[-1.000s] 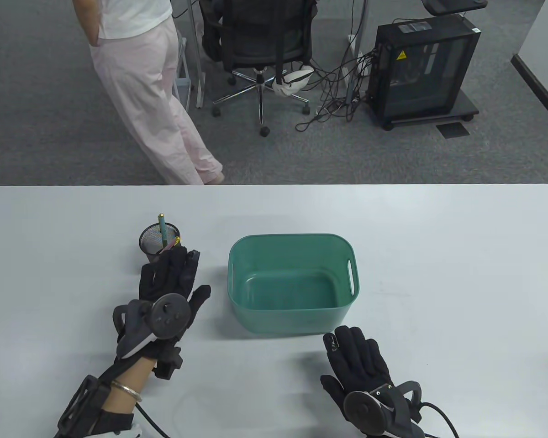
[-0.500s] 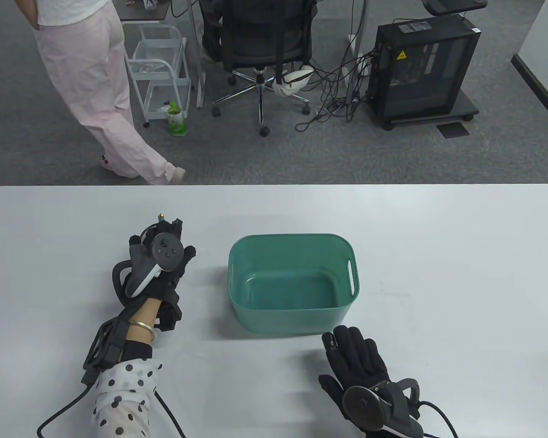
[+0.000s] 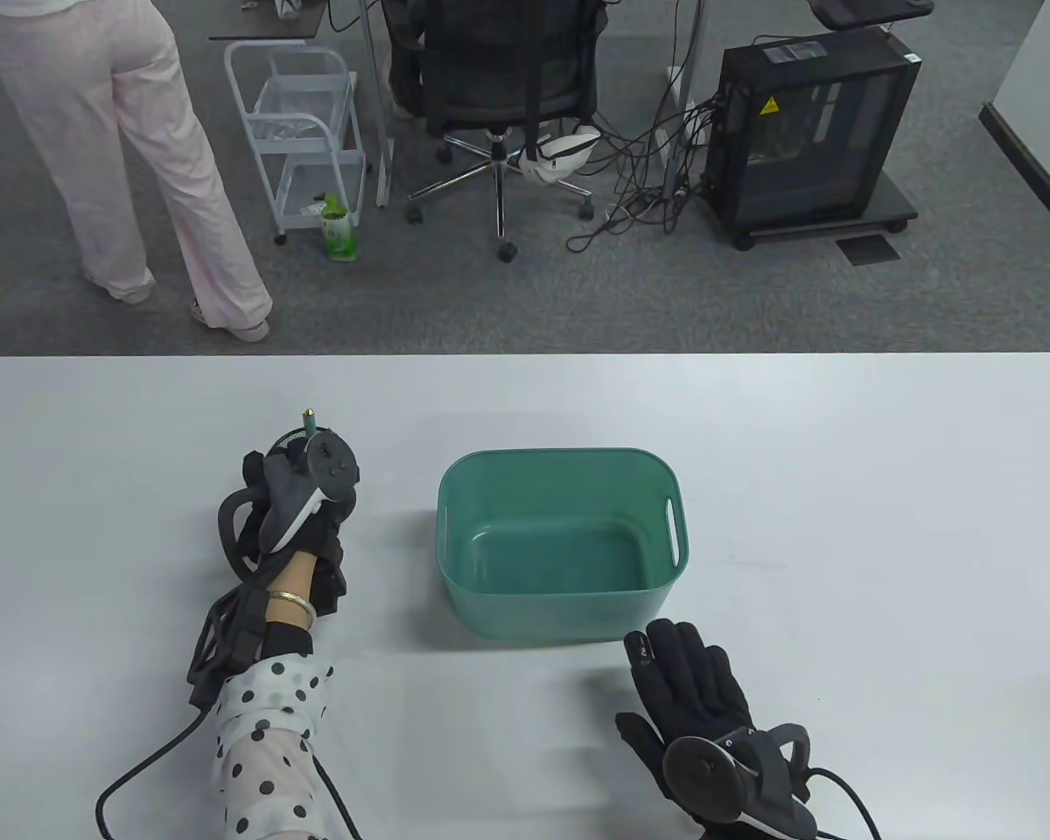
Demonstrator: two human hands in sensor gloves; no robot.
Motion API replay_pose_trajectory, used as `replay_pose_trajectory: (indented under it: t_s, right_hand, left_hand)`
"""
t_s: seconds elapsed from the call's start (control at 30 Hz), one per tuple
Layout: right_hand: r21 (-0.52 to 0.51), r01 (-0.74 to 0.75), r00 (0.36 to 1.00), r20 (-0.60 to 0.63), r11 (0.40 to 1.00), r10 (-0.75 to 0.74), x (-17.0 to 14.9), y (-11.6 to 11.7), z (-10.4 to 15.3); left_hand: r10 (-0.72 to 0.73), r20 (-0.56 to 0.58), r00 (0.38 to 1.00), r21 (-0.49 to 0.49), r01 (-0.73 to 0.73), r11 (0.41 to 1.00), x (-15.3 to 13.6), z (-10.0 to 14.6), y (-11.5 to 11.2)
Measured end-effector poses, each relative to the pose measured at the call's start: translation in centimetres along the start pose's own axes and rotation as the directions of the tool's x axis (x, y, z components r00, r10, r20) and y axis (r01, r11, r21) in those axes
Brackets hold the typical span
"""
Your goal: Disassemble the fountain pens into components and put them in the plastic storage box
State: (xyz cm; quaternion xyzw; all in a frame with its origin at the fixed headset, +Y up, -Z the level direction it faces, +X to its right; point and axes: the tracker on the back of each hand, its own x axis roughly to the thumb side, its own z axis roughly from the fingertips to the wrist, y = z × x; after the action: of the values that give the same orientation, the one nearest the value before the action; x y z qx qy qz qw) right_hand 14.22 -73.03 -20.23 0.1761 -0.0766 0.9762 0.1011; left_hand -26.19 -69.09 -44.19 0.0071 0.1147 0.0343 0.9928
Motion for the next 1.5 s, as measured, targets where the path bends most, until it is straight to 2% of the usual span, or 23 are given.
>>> replay_pose_trajectory:
  t_s: [0.53,0.77,1.13,1.5]
  right_hand:
    - [0.002,0.011,1.000,-0.004,1.000,-0.011,-0.2,0.0,0.0]
    - [0.006,0.013,1.000,-0.002,1.000,-0.013,-0.2,0.1,0.0]
    - [0.015,0.015,1.000,0.005,1.000,-0.015,-0.1,0.1,0.0]
    - [0.012,0.004,1.000,0.009,1.000,-0.004,0.1,0.2,0.1]
  left_hand:
    - [-0.047,-0.029,0.998,0.049,0.049,0.998,0.6,-0.4,-0.3]
    - [-0.020,-0.025,0.999,0.098,0.022,0.995,0.1,0.1,0.8]
    - [0.105,0.029,0.994,0.206,-0.109,0.972,-0.6,2.6,5.2]
    - [0.158,0.198,0.967,0.355,-0.221,0.908,0.0,7.6,10.6]
